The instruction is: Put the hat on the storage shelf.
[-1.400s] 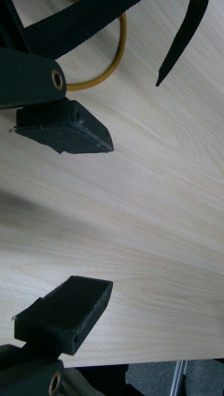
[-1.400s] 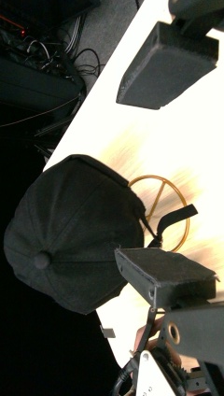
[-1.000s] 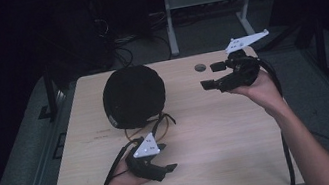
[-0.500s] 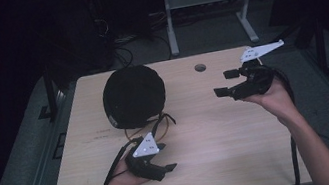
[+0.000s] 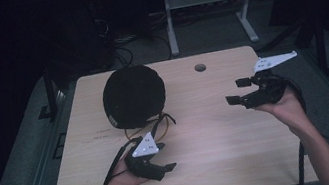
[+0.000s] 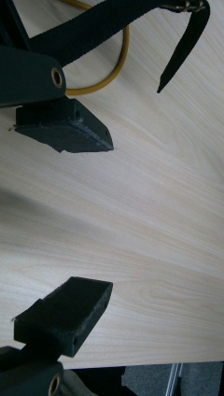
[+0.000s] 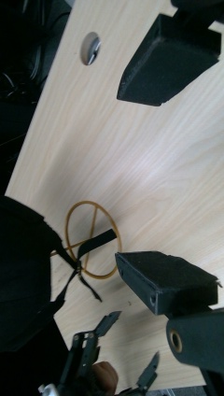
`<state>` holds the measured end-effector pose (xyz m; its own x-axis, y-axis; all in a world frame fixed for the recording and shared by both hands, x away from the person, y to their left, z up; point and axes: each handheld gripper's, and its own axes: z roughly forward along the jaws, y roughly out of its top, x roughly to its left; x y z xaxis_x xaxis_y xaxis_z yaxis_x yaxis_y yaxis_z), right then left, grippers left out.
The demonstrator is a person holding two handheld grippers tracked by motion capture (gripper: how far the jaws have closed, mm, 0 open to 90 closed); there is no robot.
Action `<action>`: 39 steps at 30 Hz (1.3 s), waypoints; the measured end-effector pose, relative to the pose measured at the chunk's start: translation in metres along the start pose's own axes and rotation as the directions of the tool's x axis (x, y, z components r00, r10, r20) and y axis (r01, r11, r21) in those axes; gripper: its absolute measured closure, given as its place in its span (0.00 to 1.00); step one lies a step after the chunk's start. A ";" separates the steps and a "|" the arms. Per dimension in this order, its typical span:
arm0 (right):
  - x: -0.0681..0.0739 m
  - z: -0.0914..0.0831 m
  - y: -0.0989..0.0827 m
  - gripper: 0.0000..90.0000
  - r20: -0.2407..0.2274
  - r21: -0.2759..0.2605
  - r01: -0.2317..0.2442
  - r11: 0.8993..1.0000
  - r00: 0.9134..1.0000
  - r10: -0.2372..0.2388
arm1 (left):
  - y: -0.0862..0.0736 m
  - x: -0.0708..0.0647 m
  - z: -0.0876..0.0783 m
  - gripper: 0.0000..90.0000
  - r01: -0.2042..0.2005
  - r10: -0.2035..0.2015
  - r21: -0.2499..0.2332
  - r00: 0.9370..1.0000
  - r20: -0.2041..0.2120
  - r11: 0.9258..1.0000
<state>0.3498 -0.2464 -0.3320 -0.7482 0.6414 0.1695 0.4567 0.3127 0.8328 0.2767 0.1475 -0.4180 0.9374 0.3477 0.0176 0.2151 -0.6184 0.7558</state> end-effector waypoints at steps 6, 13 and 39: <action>-0.001 -0.005 -0.014 0.19 0.000 0.003 -0.018 1.000 1.000 0.018 | 0.000 0.000 0.000 0.30 -0.001 0.001 -0.003 1.000 -0.003 1.000; -0.001 -0.008 -0.033 0.19 0.006 0.017 -0.031 0.999 0.999 0.031 | -0.002 0.001 0.000 0.29 0.010 -0.011 -0.004 1.000 -0.003 1.000; -0.003 -0.034 -0.108 0.20 0.058 0.043 -0.100 0.994 0.994 0.097 | -0.004 0.002 0.000 0.29 0.036 -0.036 -0.025 0.999 -0.002 0.999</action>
<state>0.2867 -0.3056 -0.4048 -0.6712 0.7082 0.2192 0.5493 0.2766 0.7885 0.2778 0.1512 -0.4208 0.9285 0.3713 -0.0082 0.2418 -0.5876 0.7722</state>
